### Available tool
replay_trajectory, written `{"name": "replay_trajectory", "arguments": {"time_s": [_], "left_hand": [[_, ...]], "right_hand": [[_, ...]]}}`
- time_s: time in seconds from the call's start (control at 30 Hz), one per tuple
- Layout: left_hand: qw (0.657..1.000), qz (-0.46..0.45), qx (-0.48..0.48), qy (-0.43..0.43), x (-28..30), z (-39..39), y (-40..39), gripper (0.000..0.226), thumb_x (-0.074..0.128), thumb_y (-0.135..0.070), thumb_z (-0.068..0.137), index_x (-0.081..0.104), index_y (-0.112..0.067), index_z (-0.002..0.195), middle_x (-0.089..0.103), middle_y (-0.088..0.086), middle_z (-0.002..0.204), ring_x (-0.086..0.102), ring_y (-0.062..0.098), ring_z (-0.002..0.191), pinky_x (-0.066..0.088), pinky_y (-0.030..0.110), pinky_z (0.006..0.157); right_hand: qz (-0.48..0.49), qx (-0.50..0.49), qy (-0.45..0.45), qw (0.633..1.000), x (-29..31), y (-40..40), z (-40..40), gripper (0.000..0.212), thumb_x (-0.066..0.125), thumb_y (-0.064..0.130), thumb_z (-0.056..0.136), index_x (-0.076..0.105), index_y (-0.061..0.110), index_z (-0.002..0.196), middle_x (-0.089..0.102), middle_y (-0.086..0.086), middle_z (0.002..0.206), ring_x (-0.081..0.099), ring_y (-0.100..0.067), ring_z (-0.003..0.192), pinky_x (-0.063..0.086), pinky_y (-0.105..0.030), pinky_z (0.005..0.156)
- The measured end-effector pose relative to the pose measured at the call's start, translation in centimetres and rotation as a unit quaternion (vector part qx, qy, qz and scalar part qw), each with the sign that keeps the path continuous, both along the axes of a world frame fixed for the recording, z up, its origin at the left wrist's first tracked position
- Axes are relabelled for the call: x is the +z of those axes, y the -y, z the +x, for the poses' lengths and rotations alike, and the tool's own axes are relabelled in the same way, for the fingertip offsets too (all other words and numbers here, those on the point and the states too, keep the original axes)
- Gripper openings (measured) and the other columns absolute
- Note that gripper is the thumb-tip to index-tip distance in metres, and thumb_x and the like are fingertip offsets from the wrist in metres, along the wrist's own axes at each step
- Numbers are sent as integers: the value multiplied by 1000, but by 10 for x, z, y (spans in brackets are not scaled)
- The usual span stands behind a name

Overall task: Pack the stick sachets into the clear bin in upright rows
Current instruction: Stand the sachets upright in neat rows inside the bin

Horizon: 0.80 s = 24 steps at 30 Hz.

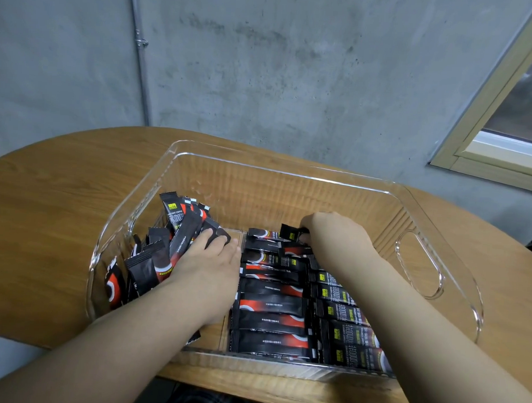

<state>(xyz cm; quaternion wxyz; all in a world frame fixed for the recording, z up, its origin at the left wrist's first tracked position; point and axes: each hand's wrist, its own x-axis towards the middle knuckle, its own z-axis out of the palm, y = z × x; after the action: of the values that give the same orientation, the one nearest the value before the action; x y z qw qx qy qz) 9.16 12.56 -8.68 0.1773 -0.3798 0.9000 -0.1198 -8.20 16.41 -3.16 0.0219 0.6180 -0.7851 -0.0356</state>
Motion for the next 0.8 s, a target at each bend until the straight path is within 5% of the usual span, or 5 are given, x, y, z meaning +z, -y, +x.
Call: {"name": "replay_trajectory", "arguments": {"time_s": [0.3,0.57,0.8], "left_hand": [[1000,-6,-2,23,1,-2,1,65,40,-24,96,12,-4,151,6,12,160,3,29,146,-7,46,116],[1000,-12,-7,24,-2,-2,2,63,38,-22,97,13,-3,151,4,15,160,2,29,146,-7,47,116],[1000,-19,-8,22,-4,-1,2,60,40,-22,96,21,-3,150,9,15,159,5,29,146,-7,47,116]], "right_hand": [[44,17,169,984,3,20,13,22,51,21,97,53,6,81,56,-10,74,53,-28,72,36,-29,53],[32,11,111,993,8,16,9,28,48,13,98,45,9,70,43,-2,64,46,-26,71,31,-28,53],[125,64,128,982,5,14,17,42,55,21,95,37,18,58,41,1,59,39,-17,56,28,-24,48]]}}
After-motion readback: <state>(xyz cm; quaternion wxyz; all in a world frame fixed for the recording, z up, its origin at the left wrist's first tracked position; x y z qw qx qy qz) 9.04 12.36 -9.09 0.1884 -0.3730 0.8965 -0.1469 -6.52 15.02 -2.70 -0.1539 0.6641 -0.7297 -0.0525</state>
